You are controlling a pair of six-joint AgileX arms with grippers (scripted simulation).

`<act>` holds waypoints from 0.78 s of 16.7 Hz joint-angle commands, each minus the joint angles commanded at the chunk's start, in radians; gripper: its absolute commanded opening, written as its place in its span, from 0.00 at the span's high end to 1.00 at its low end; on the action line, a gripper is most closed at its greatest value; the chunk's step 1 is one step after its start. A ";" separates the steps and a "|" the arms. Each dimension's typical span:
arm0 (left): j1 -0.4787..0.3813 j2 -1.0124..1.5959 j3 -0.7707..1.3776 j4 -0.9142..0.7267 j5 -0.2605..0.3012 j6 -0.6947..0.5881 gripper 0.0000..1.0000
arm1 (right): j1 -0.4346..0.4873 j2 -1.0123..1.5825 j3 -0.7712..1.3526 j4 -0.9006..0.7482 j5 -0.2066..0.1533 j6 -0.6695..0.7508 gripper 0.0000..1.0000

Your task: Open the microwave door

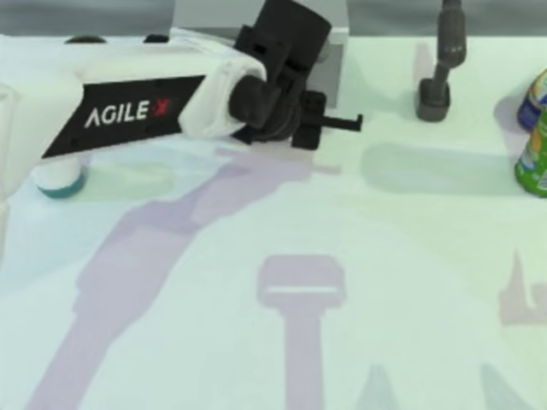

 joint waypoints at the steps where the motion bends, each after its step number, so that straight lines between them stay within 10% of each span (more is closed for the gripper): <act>1: 0.000 0.000 0.000 0.000 0.000 0.000 1.00 | 0.000 0.000 0.000 0.000 0.000 0.000 0.00; 13: 0.005 -0.024 -0.032 0.020 0.026 0.030 1.00 | 0.000 0.000 0.000 0.000 0.000 0.000 0.00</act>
